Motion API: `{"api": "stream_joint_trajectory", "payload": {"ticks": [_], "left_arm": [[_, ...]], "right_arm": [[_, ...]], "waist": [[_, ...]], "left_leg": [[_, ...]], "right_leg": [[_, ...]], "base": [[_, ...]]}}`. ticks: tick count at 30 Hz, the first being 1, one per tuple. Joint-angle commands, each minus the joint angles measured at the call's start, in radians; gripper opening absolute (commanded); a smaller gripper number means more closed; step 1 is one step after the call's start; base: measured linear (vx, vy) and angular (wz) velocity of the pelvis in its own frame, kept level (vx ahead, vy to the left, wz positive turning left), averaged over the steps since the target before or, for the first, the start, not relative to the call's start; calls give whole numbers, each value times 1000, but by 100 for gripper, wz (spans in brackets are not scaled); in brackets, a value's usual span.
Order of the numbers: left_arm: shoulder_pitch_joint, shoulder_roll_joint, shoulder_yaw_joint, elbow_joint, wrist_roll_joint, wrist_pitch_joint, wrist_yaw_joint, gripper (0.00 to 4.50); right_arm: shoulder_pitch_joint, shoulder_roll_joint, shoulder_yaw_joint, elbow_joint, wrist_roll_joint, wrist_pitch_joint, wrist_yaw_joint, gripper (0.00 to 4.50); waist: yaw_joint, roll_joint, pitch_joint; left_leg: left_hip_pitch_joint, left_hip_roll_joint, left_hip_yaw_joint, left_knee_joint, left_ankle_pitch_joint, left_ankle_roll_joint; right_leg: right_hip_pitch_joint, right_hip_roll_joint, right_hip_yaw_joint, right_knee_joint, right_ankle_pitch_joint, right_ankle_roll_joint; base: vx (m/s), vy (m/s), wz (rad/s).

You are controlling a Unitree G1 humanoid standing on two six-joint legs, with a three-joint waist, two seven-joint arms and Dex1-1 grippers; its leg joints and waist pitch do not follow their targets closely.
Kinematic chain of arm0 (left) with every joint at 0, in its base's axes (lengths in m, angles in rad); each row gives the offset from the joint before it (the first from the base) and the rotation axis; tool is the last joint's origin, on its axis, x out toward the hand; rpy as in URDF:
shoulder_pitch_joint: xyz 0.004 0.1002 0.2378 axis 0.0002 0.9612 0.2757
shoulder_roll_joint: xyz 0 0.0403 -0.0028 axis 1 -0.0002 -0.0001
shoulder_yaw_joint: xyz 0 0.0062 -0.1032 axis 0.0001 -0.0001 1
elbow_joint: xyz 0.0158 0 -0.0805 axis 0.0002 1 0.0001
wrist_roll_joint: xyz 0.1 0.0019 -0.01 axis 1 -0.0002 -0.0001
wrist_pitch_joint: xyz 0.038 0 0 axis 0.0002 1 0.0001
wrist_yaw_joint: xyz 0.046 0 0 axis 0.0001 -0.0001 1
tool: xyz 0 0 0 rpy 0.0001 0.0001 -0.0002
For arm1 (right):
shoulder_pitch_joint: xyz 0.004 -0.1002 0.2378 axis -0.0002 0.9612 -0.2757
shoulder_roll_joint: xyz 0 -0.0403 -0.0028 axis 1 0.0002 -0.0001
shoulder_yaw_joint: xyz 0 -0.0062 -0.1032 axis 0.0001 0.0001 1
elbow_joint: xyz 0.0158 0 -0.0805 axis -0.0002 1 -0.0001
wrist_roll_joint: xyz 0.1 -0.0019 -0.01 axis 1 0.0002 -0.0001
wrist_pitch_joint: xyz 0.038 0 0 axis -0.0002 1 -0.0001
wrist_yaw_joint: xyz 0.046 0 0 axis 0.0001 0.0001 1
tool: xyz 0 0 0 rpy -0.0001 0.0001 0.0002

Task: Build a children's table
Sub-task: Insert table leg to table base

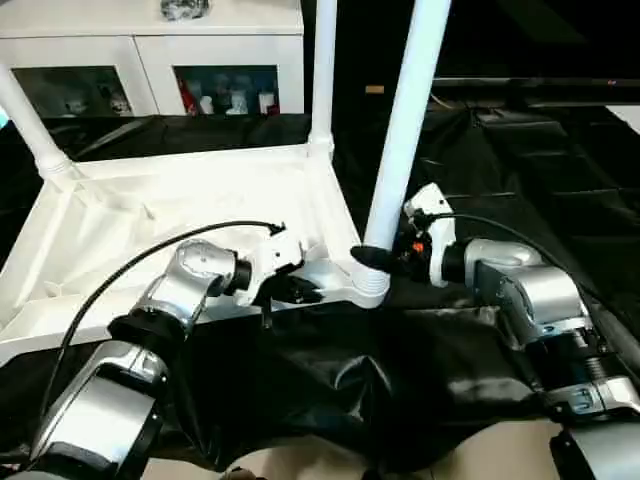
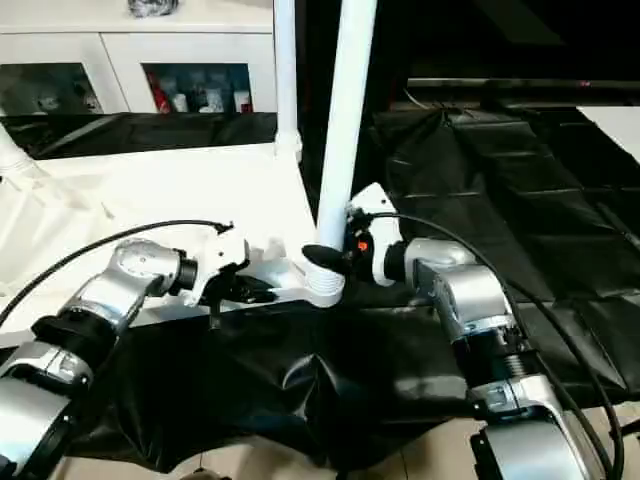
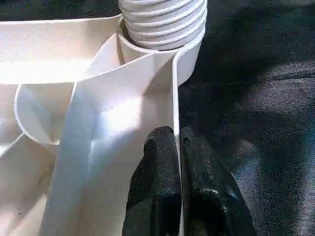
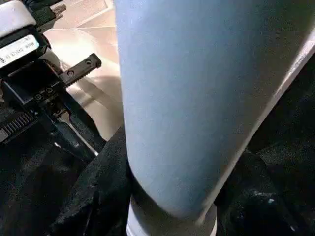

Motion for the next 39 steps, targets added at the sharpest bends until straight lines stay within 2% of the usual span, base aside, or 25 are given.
{"api": "stream_joint_trajectory", "payload": {"ticks": [1,7,9,13,15,18,19,21,22,23,24,25,26,27,28,29,33,34,39], "left_arm": [[11,-4,14,-25,-7,9,20,0],[30,-5,15,-65,-6,19,21,0],[34,-5,15,-70,-6,20,24,0],[41,-6,19,-77,-6,20,37,0],[46,-7,21,-85,-6,24,41,0],[44,-10,20,-88,-3,30,51,0],[44,-10,20,-89,-2,31,52,0],[44,-10,20,-91,-1,32,53,0],[41,-10,20,-89,3,29,58,0],[41,-10,20,-88,3,29,59,0],[36,-9,21,-83,8,23,67,0],[33,-10,21,-77,10,18,72,0],[31,-10,22,-72,12,13,75,0],[29,-10,22,-69,13,12,77,0],[25,-12,20,-63,18,8,80,0],[22,-13,20,-59,20,7,85,0],[13,-18,23,-49,22,6,91,0],[13,-19,22,-48,23,5,91,0],[8,-18,20,-38,28,-3,88,0]], "right_arm": [[-7,-3,21,11,-12,14,10,188],[-9,-1,20,26,-16,0,11,188],[-5,3,14,30,-15,-6,7,188],[12,23,-27,46,7,-26,-11,188],[25,28,-43,56,15,-35,-20,188],[63,36,-70,61,25,-59,-41,188],[72,38,-75,61,26,-67,-47,188],[88,42,-82,56,28,-77,-54,188],[117,51,-96,42,35,-90,-63,188],[120,52,-97,40,36,-92,-64,188],[153,66,-113,18,47,-116,-68,188],[169,75,-124,10,52,-135,-74,188],[180,82,-131,4,54,-148,-81,188],[189,87,-134,3,54,-157,-87,188],[215,95,-134,-2,45,-194,-101,188],[230,97,-130,-4,36,-218,-113,188],[264,101,-116,-22,12,-248,-137,188],[268,101,-112,-25,7,-251,-141,188],[283,100,-72,-59,-31,-264,-140,188]], "waist": [[8,-9,-77],[8,-13,-78],[8,-12,-76],[7,-14,-77],[8,-9,-77],[8,-13,-77],[8,-7,-77],[7,-9,-78],[6,-4,-76],[8,-4,-76],[9,6,-78],[9,3,-77],[10,9,-79],[10,9,-79],[8,5,-79],[9,8,-77],[8,11,-74],[9,15,-74],[5,13,-72]], "left_leg": [[8,37,-8,-62,-182,40],[7,38,-8,-62,-171,44],[7,38,-9,-62,-173,44],[7,37,-9,-62,-178,41],[7,37,-9,-62,-178,41],[6,36,-8,-62,-177,44],[8,36,-8,-63,-179,43],[8,36,-9,-63,-183,41],[9,35,-8,-63,-200,39],[10,35,-9,-63,-205,38],[10,35,-10,-64,-205,34],[10,36,-9,-64,-210,35],[10,36,-12,-66,-215,31],[10,36,-12,-66,-215,31],[9,35,-11,-66,-220,31],[12,34,-11,-67,-240,28],[14,35,-12,-69,-261,27],[15,35,-13,-70,-263,24],[15,34,-14,-72,-291,20]], "right_leg": [[65,-63,53,-63,-324,-167],[66,-64,53,-60,-311,-171],[65,-64,53,-61,-318,-169],[64,-65,53,-63,-331,-164],[64,-64,53,-62,-326,-165],[66,-65,53,-64,-325,-162],[63,-64,53,-66,-324,-162],[65,-63,52,-65,-323,-164],[63,-62,52,-71,-336,-158],[63,-63,52,-71,-345,-156],[65,-62,51,-70,-333,-156],[63,-62,52,-72,-331,-156],[64,-62,51,-68,-317,-162],[64,-62,51,-68,-317,-162],[65,-61,50,-69,-312,-165],[63,-62,49,-73,-337,-162],[63,-60,49,-79,-368,-152],[63,-61,49,-79,-372,-149],[63,-59,48,-81,-389,-143]], "base": [[0,0,0],[0,0,0],[0,0,0],[0,0,0],[0,0,0],[0,0,0],[0,0,0],[0,0,0],[0,0,0],[0,0,0],[0,0,0],[0,0,0],[0,0,0],[0,0,0],[0,0,0],[0,0,0],[0,0,0],[0,0,0],[0,0,0]]}}
